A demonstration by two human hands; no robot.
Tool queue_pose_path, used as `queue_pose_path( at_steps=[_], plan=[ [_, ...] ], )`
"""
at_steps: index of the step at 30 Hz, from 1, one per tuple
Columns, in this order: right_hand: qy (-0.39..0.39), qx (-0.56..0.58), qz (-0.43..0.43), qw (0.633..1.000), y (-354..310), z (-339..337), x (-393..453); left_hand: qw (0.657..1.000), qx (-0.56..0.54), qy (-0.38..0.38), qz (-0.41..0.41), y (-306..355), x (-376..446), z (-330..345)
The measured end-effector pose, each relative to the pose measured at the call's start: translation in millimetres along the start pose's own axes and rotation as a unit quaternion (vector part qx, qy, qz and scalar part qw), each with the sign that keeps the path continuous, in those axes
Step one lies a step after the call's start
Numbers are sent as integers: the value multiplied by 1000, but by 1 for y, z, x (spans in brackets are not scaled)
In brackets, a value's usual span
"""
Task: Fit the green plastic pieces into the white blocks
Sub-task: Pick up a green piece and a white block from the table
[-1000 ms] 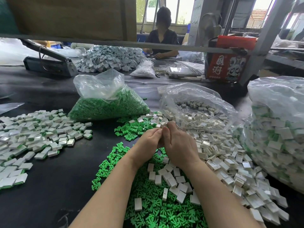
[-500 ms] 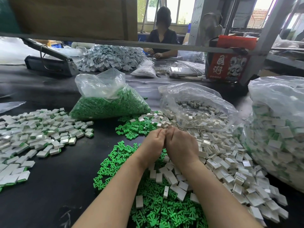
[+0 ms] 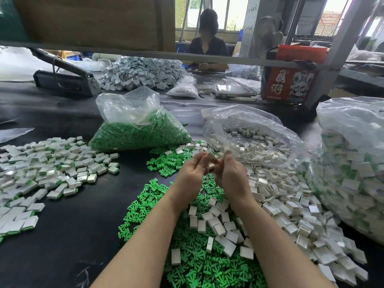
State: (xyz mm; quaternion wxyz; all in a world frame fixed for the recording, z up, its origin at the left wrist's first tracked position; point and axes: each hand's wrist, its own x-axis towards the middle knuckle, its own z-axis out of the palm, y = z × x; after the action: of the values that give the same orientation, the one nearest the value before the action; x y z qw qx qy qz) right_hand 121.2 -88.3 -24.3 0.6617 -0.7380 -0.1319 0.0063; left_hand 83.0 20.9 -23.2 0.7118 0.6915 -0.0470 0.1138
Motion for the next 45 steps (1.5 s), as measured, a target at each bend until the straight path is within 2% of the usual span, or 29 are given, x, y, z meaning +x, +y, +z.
queue_pose_path(
  at_steps=[3, 5, 7, 11, 15, 22, 33, 45],
  plan=[
    [-83, 130, 61, 986, -4, -7, 1, 1000, -22, 6, -10, 1, 1, -2],
    [-157, 125, 76, 977, -5, -10, 2, 1000, -20, 2, -12, 2, 0, -3],
    [-186, 103, 68, 975, -2, -11, 3, 1000, -23, 5, -1, 2, -1, -2],
    [-179, 147, 63, 971, -2, -11, 2, 999, -24, -4, 26, 5, 0, 0],
    [-195, 137, 55, 970, -2, -13, 2, 998, -27, 36, 48, 10, 2, -3],
    [-200, 131, 44, 970, -2, -8, 0, 998, -17, 64, 21, 11, 5, -7],
    [-207, 120, 16, 971, -3, -8, -2, 996, -53, 68, -11, 12, 6, -2],
    [-210, 121, 23, 970, -2, -7, -1, 994, -61, 75, -44, 10, 7, -1]
  ],
)
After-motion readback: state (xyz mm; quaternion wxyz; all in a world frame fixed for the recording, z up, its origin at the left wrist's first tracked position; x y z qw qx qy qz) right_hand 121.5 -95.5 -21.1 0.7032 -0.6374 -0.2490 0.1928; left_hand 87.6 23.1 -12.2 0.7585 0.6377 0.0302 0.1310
